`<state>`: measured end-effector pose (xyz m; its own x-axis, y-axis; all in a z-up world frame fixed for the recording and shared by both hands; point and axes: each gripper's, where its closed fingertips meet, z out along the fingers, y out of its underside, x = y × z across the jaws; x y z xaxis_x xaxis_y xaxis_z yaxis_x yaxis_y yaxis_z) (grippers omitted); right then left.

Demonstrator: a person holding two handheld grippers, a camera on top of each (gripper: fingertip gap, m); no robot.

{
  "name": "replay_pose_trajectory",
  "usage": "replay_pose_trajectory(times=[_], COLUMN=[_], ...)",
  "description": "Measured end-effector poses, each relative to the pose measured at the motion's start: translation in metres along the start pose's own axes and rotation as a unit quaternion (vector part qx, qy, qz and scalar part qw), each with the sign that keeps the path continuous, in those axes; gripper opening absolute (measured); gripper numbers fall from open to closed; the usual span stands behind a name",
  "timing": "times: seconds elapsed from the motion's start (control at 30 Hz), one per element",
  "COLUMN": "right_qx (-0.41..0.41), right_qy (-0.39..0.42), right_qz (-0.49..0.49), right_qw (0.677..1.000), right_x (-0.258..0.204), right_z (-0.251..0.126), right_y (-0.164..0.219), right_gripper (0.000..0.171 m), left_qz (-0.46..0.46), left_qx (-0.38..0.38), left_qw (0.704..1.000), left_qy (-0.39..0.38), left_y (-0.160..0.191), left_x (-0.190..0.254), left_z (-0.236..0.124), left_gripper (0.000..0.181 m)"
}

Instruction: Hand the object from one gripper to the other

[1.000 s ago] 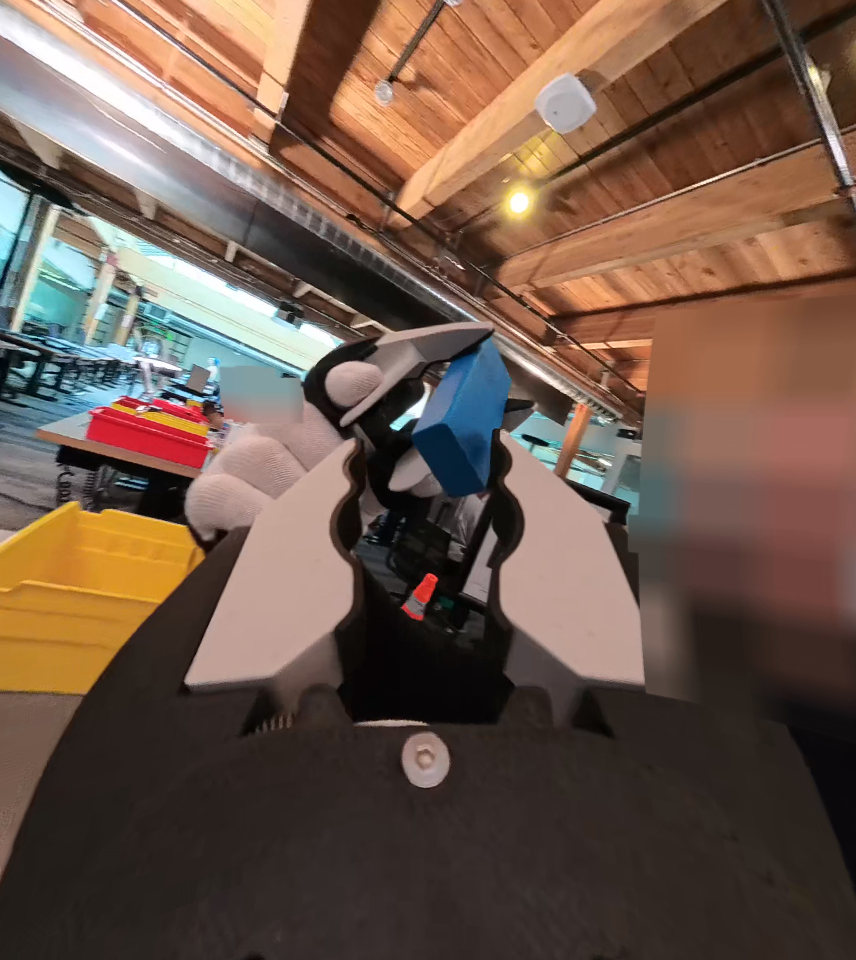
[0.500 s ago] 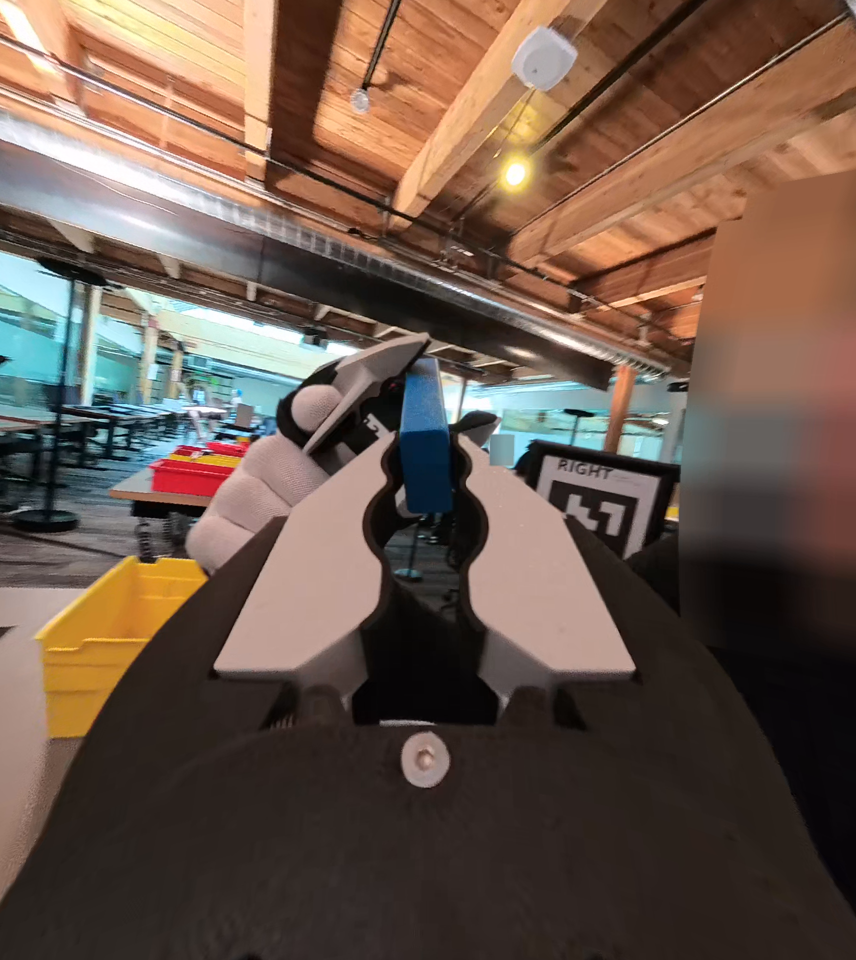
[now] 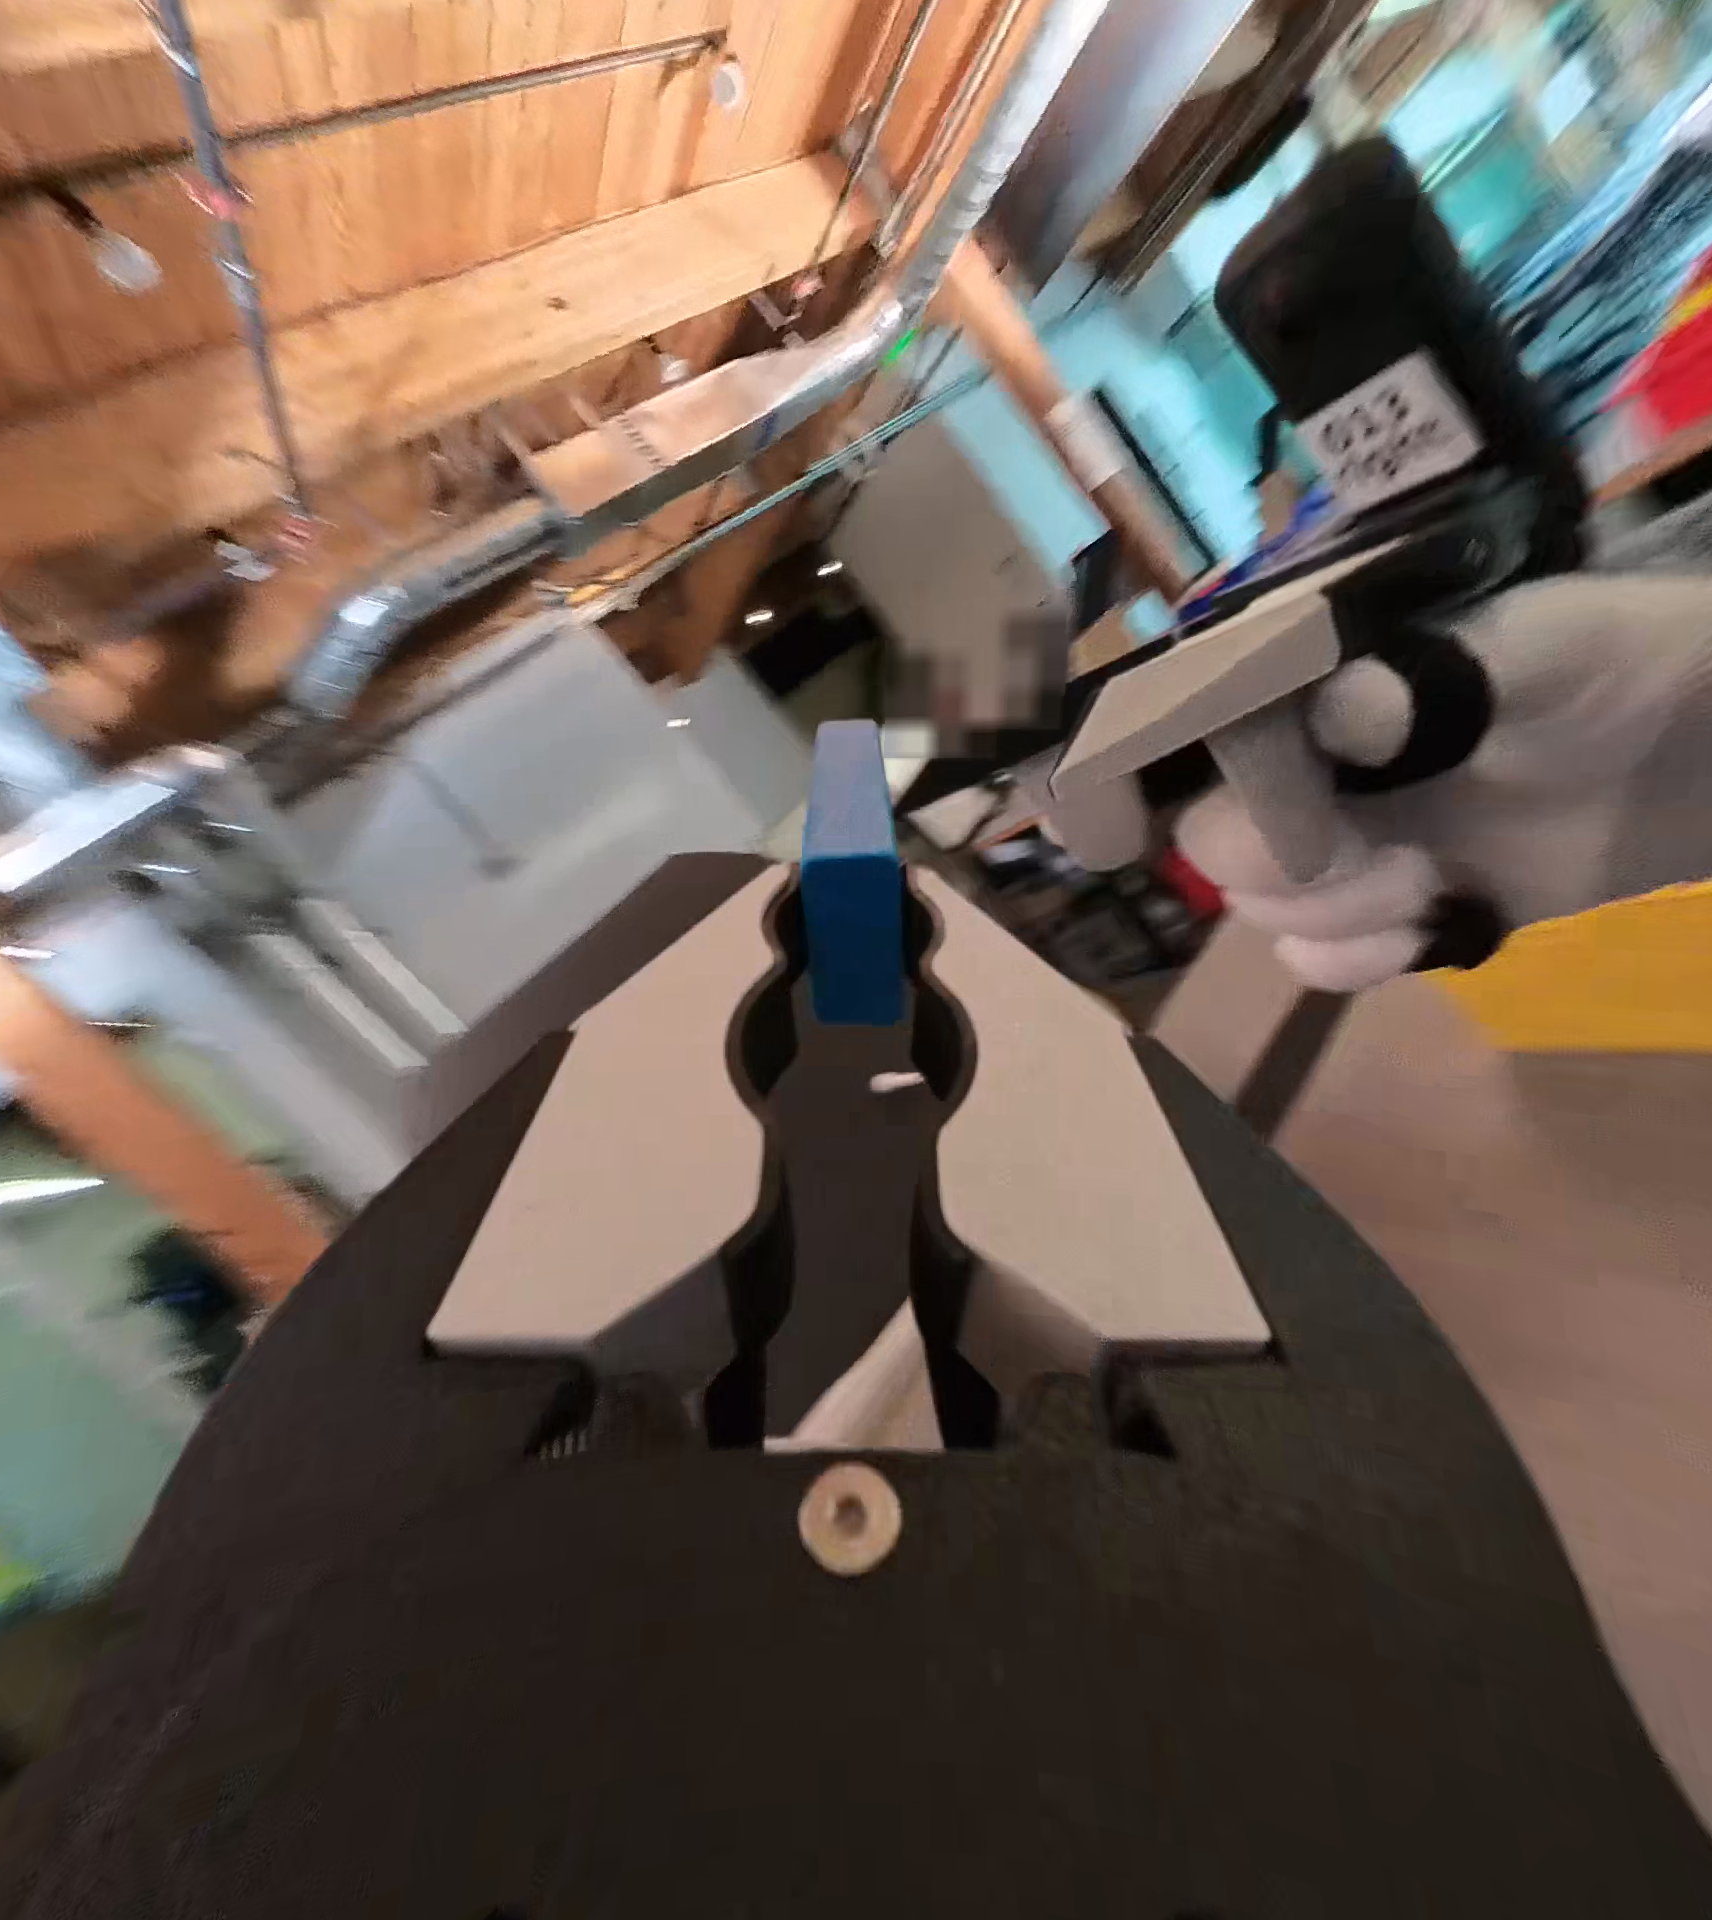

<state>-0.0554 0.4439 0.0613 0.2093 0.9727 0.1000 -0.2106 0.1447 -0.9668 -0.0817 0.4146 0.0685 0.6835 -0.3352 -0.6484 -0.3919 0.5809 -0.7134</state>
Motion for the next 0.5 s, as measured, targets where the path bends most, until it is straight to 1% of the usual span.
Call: replay_pose_trajectory(times=[0.1, 0.13, 0.2, 0.27, 0.33, 0.5], right_qx=[-0.008, -0.014, -0.036, -0.056, -0.068, -0.129], right_qy=[0.004, 0.013, 0.036, 0.052, 0.053, 0.088], right_qz=[0.02, 0.007, -0.041, -0.067, -0.069, -0.098], right_qw=[1.0, 1.0, 0.998, 0.995, 0.994, 0.983], right_x=[0.001, 0.001, 0.002, 0.002, 0.0, 0.008], right_z=[0.007, 0.009, 0.011, 0.013, 0.014, 0.012], right_y=[0.006, 0.007, 0.01, 0.012, 0.014, 0.027], right_gripper=[0.113, 0.118, 0.121, 0.12, 0.12, 0.119], left_qz=[0.111, 0.136, 0.186, 0.213, 0.245, 0.293], left_qx=[-0.042, -0.051, -0.081, -0.088, -0.098, -0.097], left_qw=[0.991, 0.987, 0.975, 0.969, 0.959, 0.948], left_qy=[-0.056, -0.073, -0.089, -0.09, -0.1, -0.084], left_y=[0.006, 0.009, 0.019, 0.02, 0.021, 0.025], left_x=[0.005, 0.004, 0.005, 0.009, 0.011, 0.024], left_z=[0.007, 0.009, 0.013, 0.015, 0.017, 0.023], left_gripper=[0.016, 0.015, 0.015, 0.015, 0.015, 0.016])
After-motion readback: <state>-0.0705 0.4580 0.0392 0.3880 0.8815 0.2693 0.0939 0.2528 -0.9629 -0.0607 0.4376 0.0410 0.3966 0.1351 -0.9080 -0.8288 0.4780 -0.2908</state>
